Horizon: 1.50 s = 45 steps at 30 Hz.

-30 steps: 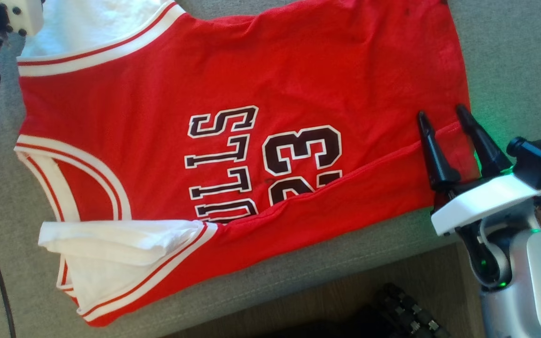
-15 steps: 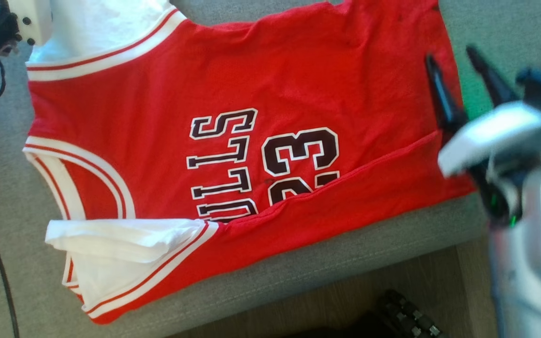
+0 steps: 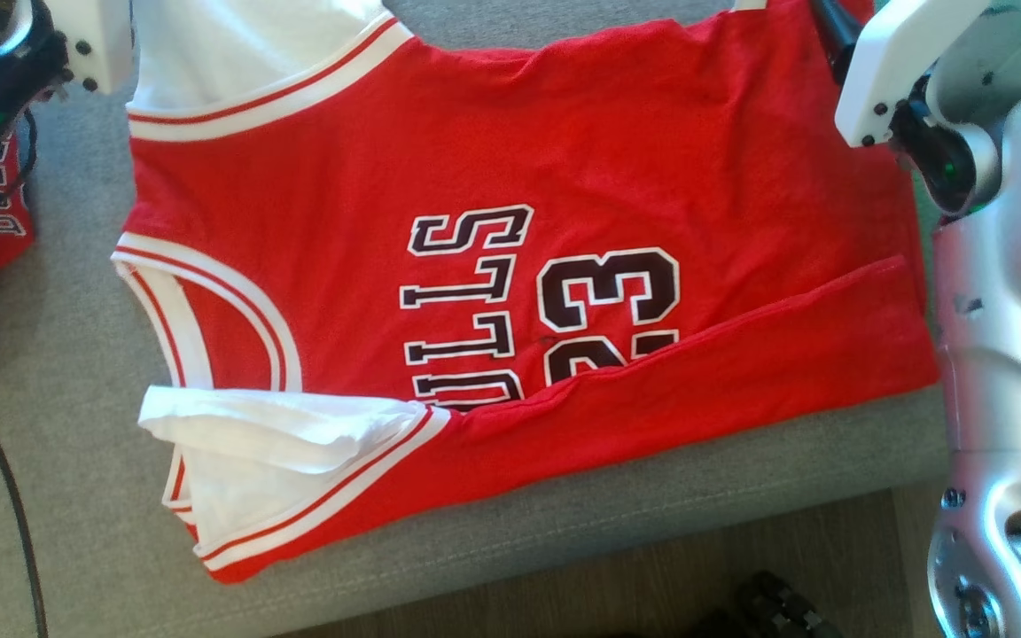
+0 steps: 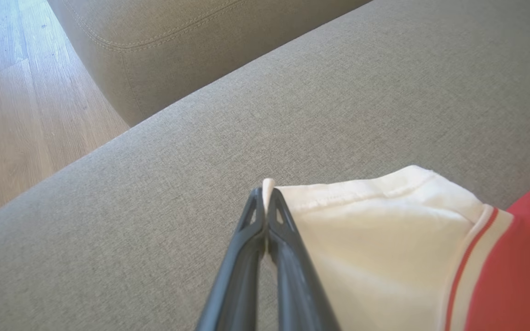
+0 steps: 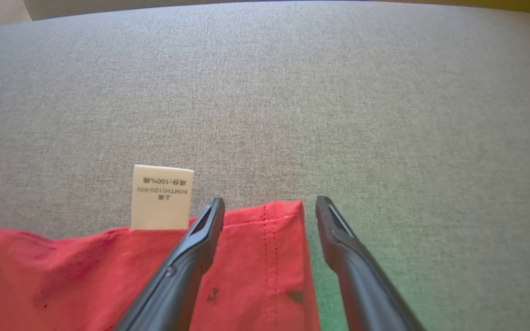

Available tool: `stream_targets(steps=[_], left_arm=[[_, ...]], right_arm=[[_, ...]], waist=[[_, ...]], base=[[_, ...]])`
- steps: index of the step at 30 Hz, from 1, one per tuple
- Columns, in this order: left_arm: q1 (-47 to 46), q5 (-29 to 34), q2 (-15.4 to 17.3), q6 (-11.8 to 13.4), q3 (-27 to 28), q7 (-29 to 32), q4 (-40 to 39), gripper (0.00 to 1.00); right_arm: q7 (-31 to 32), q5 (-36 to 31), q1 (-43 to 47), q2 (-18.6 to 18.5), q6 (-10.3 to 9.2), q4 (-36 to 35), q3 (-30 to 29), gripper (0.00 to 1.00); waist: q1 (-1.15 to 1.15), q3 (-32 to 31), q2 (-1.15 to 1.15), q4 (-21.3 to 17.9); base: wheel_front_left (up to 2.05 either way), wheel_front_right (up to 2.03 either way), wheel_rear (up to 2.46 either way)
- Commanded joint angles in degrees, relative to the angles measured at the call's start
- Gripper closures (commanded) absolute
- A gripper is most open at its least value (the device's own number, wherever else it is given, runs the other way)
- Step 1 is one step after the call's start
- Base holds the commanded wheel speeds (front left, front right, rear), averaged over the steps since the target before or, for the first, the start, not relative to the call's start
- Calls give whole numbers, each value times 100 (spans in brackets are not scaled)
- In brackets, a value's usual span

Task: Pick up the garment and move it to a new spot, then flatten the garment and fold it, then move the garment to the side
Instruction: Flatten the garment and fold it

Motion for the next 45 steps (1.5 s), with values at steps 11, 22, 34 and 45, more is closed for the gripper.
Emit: stream_targets(steps=[11, 22, 34, 45], left_arm=[[-472, -232, 313, 7, -205, -206, -42, 100], [-853, -116, 374, 7, -384, -1068, 10, 100], [-878, -236, 224, 7, -478, -2659, -24, 100], [615, -998, 927, 105, -611, -3033, -1449, 100]], right_arm=[[185, -286, -503, 20, -2, 529, 0, 62], [-364, -180, -958, 20, -2, 673, -557, 100], [-1243, -193, -1279, -46, -2, 1114, -1145, 100], [-1294, 307, -2, -549, -2, 703, -830, 100]], waist=[[0, -17, 0, 98], [0, 70, 0, 138], [0, -115, 0, 432], [0, -653, 0, 745]], base=[[0, 0, 0], [0, 0, 0], [0, 0, 0], [0, 0, 0]])
